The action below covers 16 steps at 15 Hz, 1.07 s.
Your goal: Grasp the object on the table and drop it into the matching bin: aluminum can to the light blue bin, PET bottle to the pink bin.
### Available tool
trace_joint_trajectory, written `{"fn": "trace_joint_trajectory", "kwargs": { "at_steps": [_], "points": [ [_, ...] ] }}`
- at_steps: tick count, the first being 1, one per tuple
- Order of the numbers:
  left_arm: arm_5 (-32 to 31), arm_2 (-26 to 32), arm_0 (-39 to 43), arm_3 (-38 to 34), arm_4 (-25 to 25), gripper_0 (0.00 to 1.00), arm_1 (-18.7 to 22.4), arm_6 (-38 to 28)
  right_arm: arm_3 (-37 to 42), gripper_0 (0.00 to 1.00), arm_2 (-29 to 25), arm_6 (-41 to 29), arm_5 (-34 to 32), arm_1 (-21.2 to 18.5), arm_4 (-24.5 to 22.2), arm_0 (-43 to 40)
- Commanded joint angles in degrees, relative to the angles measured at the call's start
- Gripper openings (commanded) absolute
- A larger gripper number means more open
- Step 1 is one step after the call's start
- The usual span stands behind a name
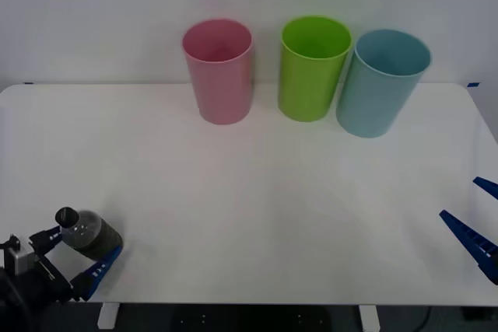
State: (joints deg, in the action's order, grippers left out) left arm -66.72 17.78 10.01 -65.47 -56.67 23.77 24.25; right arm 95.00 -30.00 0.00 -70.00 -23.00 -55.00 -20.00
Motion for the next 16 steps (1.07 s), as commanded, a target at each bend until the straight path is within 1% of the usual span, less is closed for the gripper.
{"fn": "trace_joint_trajectory", "kwargs": {
  "at_steps": [1, 6, 7, 8, 9, 16],
  "points": [
    [0.01, 0.06, -0.52, 0.08, -0.72, 1.0, -0.48, 0.0, 0.0, 1.0, 0.0, 0.0, 0.0, 0.0, 0.0, 0.0],
    [0.01, 0.15, -0.52, 0.08, -0.72, 1.0, -0.39, 0.0, 0.0, 1.0, 0.0, 0.0, 0.0, 0.0, 0.0, 0.0],
    [0.01, 0.15, -0.52, 0.08, -0.72, 0.62, -0.39, 0.09, 0.0, 1.0, 0.0, 0.0, 0.0, 0.0, 0.0, 0.0],
    [0.01, 0.15, -0.52, 0.08, -0.72, 0.19, -0.39, 0.27, 0.0, 1.0, 0.0, 0.0, 0.0, 0.0, 0.0, 0.0],
    [0.01, 0.15, -0.43, 0.08, -0.72, 0.0, -0.39, 0.62, 0.0, 1.0, 0.0, 0.0, 0.0, 0.0, 0.0, 0.0],
    [0.01, 0.33, -0.34, 0.08, -0.11, 0.0, -0.39, 0.79, 0.0, 1.0, 0.0, 0.0, 0.0, 0.0, 0.0, 0.0]
  ]
}}
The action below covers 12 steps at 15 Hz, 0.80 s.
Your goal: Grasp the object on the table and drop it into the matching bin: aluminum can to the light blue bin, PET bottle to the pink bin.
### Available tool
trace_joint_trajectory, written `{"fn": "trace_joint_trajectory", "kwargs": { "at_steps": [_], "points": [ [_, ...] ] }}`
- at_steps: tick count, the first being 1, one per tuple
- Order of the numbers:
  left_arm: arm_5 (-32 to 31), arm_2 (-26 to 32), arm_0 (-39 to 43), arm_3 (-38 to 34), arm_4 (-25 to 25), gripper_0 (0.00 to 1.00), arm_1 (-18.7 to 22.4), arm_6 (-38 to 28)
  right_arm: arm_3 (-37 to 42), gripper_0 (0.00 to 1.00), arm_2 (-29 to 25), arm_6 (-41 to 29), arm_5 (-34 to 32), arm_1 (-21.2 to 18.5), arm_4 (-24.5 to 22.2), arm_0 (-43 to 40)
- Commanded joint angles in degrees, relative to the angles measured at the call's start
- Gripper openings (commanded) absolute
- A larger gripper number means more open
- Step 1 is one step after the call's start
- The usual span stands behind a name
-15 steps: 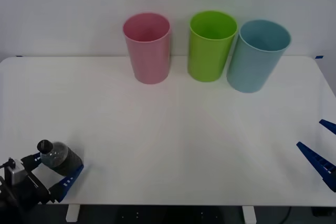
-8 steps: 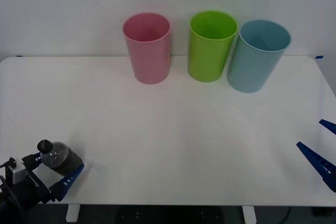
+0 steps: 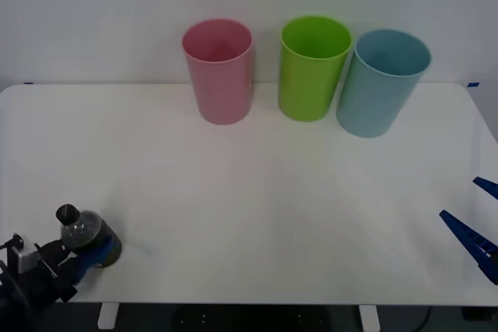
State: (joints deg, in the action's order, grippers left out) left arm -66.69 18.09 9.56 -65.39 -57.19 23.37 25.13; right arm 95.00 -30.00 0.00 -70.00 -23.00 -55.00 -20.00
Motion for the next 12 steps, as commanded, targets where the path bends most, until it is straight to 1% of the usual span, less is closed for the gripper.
{"fn": "trace_joint_trajectory", "kwargs": {
  "at_steps": [1, 2, 4, 6, 10, 12],
  "points": [
    [-0.02, 0.01, 0.28, -0.09, 0.94, 0.0, 0.01, -0.09, 0.0, 1.0, 0.0, 0.0, 0.0, 0.0, 0.0, 0.0],
    [-0.02, 0.01, 0.28, -0.09, 1.47, 0.0, 0.01, -0.17, 0.0, 1.0, 0.0, 0.0, 0.0, 0.0, 0.0, 0.0],
    [0.07, 0.01, 0.28, -0.71, 4.54, 0.0, 0.18, -0.7, 0.0, 1.0, 0.0, 0.0, 0.0, 0.0, 0.0, 0.0],
    [2.09, 0.01, 0.46, -2.64, 7.36, 0.0, 0.09, -1.49, 0.0, 1.0, 0.0, 0.0, 0.0, 0.0, 0.0, 0.0],
    [11.58, 0.89, 2.48, -10.29, 11.75, 0.0, 0.09, -3.43, 0.0, 1.0, 0.0, 0.0, 0.0, 0.0, 0.0, 0.0],
    [14.31, 1.68, 2.74, -12.92, 13.16, 0.0, 0.09, -4.83, 0.0, 1.0, 0.0, 0.0, 0.0, 0.0, 0.0, 0.0]
  ]
}}
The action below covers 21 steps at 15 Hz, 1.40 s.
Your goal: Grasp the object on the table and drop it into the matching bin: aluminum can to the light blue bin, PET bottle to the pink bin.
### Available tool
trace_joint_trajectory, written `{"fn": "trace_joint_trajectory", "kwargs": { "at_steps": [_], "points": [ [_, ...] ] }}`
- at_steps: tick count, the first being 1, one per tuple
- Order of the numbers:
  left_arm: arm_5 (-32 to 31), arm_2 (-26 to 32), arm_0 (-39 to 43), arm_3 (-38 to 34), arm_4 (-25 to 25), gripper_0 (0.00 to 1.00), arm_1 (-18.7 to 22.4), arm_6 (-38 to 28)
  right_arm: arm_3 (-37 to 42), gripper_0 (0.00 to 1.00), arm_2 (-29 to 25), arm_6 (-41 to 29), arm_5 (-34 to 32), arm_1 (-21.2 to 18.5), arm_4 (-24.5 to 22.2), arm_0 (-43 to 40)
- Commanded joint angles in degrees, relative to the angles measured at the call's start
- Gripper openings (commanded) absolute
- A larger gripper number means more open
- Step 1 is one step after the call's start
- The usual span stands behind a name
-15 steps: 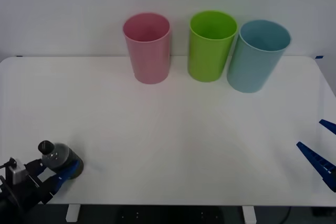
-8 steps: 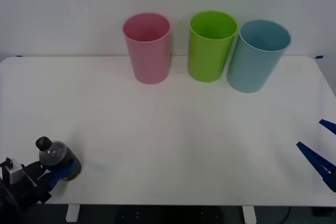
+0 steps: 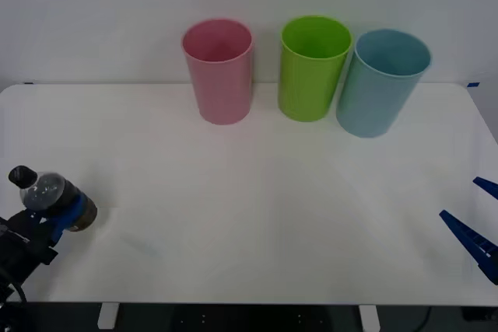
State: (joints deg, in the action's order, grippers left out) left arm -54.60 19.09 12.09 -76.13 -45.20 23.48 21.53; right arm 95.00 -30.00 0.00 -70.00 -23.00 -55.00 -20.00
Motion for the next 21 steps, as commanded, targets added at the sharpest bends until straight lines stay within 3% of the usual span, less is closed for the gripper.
{"fn": "trace_joint_trajectory", "kwargs": {
  "at_steps": [1, 8, 16, 21],
  "points": [
    [2.83, 1.56, 0.21, -3.94, 1.07, 0.0, -0.01, -4.22, 0.0, 1.0, 0.0, 0.0, 0.0, 0.0, 0.0, 0.0],
    [10.13, 1.04, -4.97, -15.72, -4.2, 0.0, -0.01, -22.24, 0.0, 1.0, 0.0, 0.0, 0.0, 0.0, 0.0, 0.0],
    [15.75, -1.25, -21.23, -15.63, -13.43, 0.0, -0.01, -36.83, 0.0, 1.0, 0.0, 0.0, 0.0, 0.0, 0.0, 0.0],
    [20.06, -5.55, -29.93, -13.26, -19.05, 0.0, -0.01, -37.97, 0.0, 1.0, 0.0, 0.0, 0.0, 0.0, 0.0, 0.0]
  ]
}}
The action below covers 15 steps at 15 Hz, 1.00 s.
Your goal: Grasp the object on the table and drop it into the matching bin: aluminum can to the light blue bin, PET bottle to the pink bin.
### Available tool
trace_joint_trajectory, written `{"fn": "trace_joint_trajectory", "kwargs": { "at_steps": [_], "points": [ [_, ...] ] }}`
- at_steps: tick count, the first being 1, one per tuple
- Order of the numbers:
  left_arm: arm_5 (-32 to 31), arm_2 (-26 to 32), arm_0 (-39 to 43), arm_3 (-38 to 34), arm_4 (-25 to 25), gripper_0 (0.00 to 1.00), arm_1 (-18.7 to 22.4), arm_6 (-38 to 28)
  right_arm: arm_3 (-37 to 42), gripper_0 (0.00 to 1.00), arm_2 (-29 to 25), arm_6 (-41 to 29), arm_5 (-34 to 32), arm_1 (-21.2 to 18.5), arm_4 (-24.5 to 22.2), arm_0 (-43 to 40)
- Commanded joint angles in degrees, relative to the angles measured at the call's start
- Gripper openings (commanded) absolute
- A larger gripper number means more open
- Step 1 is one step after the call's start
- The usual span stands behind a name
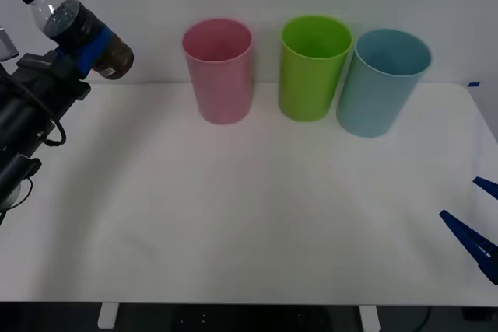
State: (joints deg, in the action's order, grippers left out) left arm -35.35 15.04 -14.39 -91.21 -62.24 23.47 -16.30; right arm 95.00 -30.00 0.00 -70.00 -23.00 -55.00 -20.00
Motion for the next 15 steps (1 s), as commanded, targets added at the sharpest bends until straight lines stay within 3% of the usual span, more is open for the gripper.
{"fn": "trace_joint_trajectory", "kwargs": {
  "at_steps": [1, 10, 15],
  "points": [
    [0.99, -2.29, -5.39, 3.5, -2.71, 0.0, 0.0, -0.05, 0.0, 1.0, 0.0, 0.0, 0.0, 0.0, 0.0, 0.0],
    [1.25, -9.06, -25.34, 24.24, -9.65, 0.0, -1.41, 2.41, 0.0, 1.0, 0.0, 0.0, 0.0, 0.0, 0.0, 0.0],
    [2.66, -9.06, -35.97, 38.04, -15.54, 0.0, -5.27, 9.71, 0.0, 1.0, 0.0, 0.0, 0.0, 0.0, 0.0, 0.0]
  ]
}}
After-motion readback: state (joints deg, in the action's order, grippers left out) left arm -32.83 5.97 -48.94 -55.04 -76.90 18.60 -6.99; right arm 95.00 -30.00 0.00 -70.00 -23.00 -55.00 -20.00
